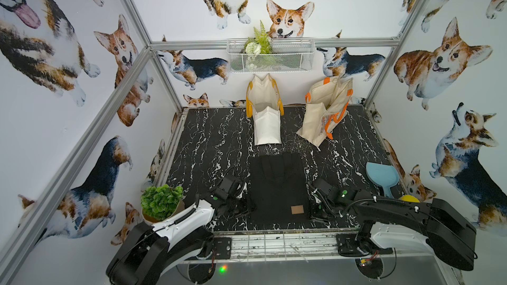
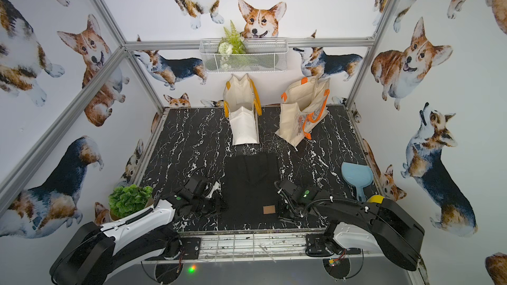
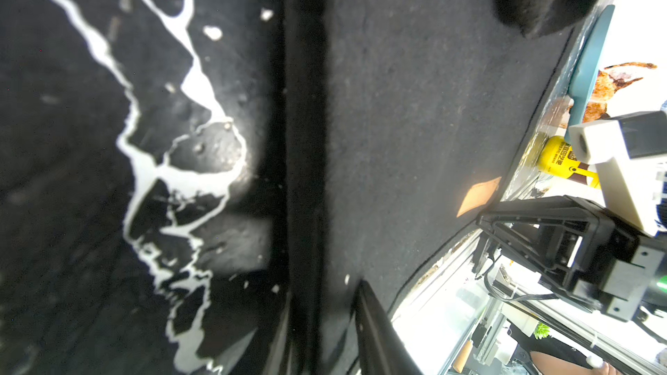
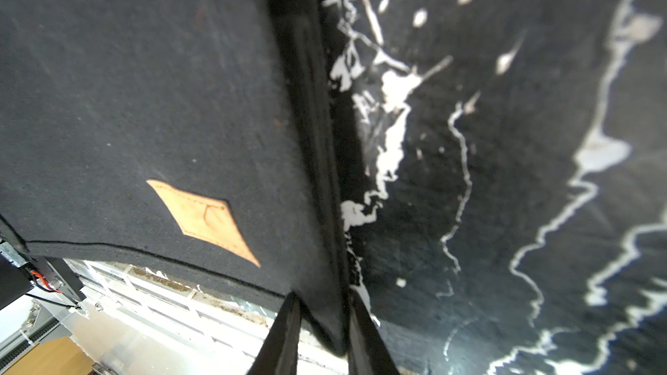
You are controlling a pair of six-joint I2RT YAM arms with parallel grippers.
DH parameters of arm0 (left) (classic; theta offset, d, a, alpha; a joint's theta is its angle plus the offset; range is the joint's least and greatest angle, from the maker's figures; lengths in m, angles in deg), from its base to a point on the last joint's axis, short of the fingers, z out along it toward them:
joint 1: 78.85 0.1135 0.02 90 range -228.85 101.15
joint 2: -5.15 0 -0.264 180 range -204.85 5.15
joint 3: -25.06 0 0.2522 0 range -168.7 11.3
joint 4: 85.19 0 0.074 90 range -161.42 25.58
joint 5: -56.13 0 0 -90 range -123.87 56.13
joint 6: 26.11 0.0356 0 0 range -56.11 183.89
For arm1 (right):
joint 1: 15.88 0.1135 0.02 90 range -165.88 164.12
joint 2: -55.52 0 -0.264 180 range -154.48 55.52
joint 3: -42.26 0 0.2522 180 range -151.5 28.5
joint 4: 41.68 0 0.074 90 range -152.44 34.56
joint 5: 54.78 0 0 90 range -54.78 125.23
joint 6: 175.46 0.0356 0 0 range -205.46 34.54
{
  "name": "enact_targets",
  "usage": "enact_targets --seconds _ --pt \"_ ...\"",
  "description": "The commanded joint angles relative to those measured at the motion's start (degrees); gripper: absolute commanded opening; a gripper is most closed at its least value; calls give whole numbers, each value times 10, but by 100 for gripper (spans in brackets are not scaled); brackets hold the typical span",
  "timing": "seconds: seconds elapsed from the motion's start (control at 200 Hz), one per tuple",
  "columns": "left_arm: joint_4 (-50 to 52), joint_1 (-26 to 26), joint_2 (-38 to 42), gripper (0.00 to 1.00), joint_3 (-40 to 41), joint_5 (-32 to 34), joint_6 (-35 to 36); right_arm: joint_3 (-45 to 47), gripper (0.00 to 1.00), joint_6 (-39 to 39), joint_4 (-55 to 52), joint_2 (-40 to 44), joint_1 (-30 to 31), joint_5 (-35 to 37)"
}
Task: Put away the canvas bag
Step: Move the canvas bag to the center of the board.
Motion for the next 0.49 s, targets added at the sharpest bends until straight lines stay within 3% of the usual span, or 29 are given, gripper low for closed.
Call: enact_targets --seconds 0.0,0.205,0.486 --pt "20 -1 4 36 2 10 1 -1 27 17 -16 9 2 13" --pt "79 -1 38 40 -25 23 -13 -34 44 5 -93 75 2 59" --pt "223 -1 122 41 -110 25 -54 -141 47 -41 -248 146 1 86"
